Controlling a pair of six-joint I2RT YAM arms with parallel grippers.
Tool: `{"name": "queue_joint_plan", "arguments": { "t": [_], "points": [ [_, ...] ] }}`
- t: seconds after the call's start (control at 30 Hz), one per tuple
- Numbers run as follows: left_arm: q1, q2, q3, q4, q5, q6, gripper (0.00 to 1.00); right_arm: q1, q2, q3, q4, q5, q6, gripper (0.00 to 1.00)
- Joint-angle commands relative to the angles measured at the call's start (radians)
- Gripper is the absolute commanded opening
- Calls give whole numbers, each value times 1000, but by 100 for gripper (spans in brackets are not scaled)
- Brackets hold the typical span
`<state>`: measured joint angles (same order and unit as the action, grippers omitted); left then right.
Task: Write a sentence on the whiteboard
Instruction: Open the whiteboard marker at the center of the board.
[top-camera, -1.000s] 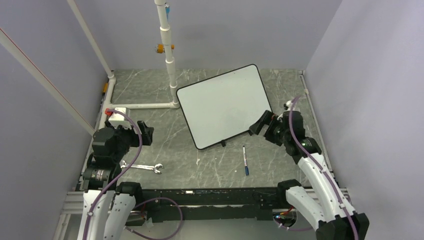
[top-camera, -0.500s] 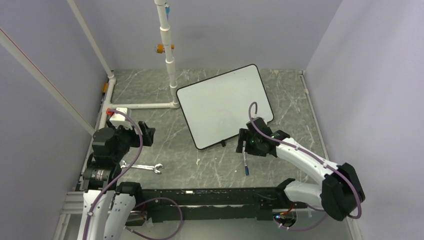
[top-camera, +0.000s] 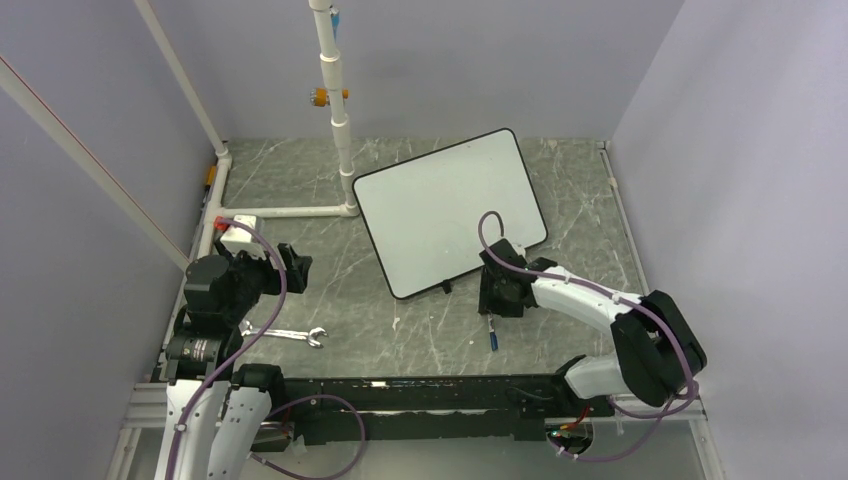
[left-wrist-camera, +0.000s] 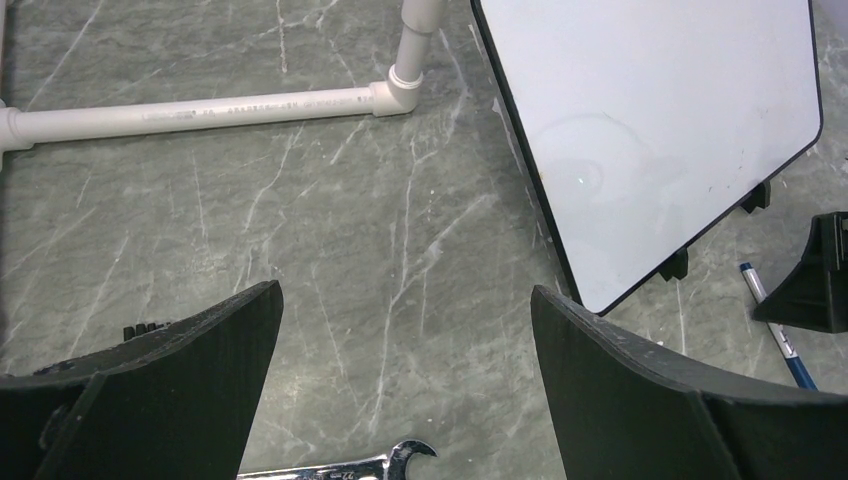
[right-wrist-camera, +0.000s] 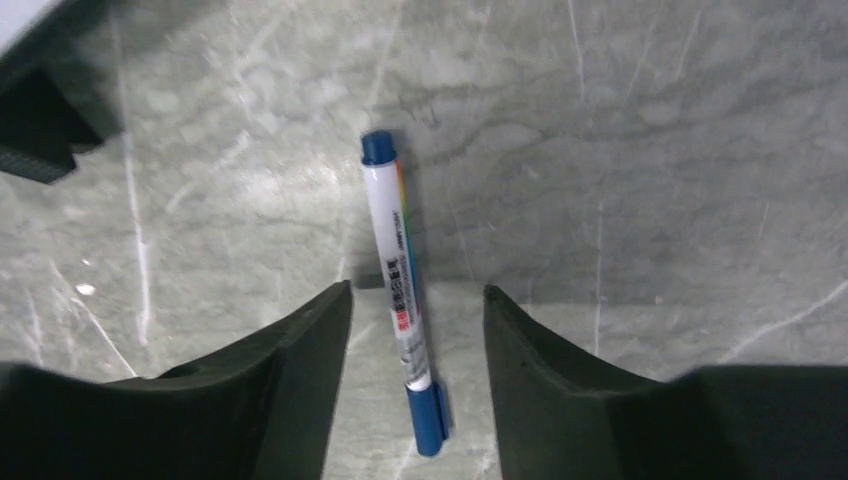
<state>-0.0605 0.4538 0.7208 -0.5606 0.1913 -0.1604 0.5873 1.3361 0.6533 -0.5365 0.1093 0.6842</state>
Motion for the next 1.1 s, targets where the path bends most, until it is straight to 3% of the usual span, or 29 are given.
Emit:
{"name": "queue_joint_plan", "arguments": {
  "t": [0.0, 0.17, 0.33, 0.73, 1.07],
  "points": [
    [2, -2, 25, 47, 25, 14, 99, 13, 44, 43, 21, 47, -2, 49],
    [2, -6, 25, 47, 25, 14, 99, 32, 90, 67, 0, 76, -9, 30],
    [2, -10, 25, 49, 22, 15, 99, 45, 65, 72, -23, 80, -7, 0],
    [-7, 1, 31, 70, 2, -39, 99, 48, -248, 116, -114, 23, 104, 0],
    [-12, -58, -1, 228, 156, -197, 99, 47, -430, 175, -73, -31, 357, 0]
  ]
}}
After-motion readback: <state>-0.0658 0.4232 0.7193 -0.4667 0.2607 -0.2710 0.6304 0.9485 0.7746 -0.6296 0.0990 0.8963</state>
